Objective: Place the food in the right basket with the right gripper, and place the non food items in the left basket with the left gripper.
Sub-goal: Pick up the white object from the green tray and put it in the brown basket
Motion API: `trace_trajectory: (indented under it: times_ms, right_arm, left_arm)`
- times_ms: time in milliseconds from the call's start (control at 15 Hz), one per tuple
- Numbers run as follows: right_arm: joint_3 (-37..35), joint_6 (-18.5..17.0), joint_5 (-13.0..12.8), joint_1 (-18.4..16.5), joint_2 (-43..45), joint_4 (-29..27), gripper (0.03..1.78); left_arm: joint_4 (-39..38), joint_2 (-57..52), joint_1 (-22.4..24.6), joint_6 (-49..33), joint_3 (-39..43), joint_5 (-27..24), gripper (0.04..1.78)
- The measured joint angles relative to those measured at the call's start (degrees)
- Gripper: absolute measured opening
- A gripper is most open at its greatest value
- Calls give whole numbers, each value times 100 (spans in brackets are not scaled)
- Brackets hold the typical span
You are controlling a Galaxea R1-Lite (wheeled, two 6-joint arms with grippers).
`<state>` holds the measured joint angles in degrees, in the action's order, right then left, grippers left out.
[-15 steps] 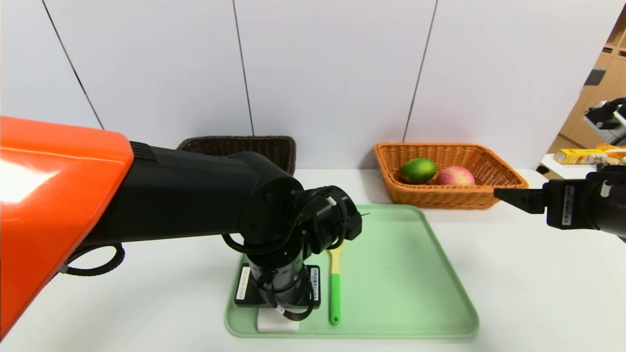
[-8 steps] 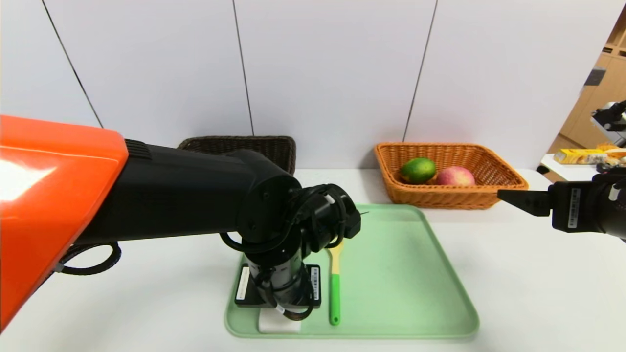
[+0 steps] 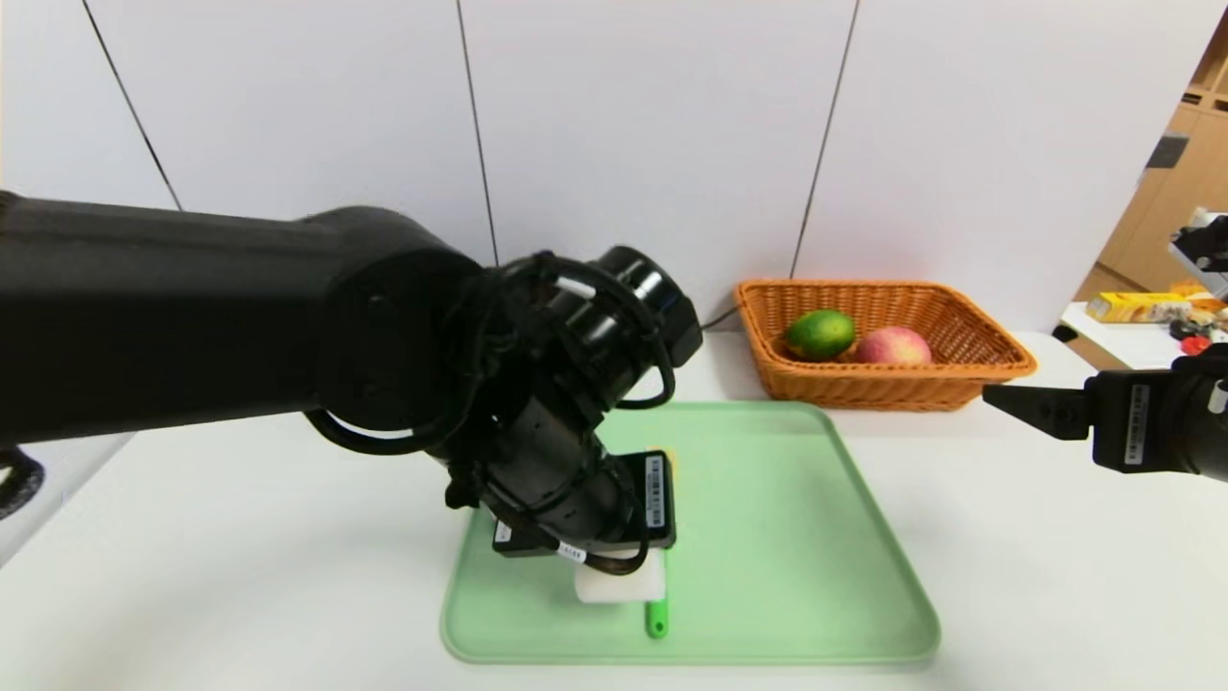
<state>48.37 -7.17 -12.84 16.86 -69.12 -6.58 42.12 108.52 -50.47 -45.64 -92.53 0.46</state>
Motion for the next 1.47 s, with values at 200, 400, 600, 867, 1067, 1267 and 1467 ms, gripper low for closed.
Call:
trace_trajectory:
  times_ms: [200,400,600,867,1067,1267,1467]
  right_arm:
    - [-33,1,-2,0,29,5,170]
    - [-39,0,0,0,46,-2,170]
    - [-39,9,7,0,57,-16,170]
    - [-39,9,17,0,60,-16,170]
    - [-99,9,30,0,66,0,170]
    - [-122,4,41,0,63,-5,170]
    - [-149,4,60,0,52,0,170]
  left_arm:
    - [-69,-266,306,24,-532,16,97]
    - [-59,-404,828,44,-1279,249,97]
    - [-179,-356,1484,118,-1847,544,97]
    - [-786,96,2087,140,-1977,898,97]
    - [-1156,505,2365,141,-1988,935,97]
    - [-1556,870,2588,182,-1988,990,97]
    - [-1862,1234,2705,254,-1988,1006,97]
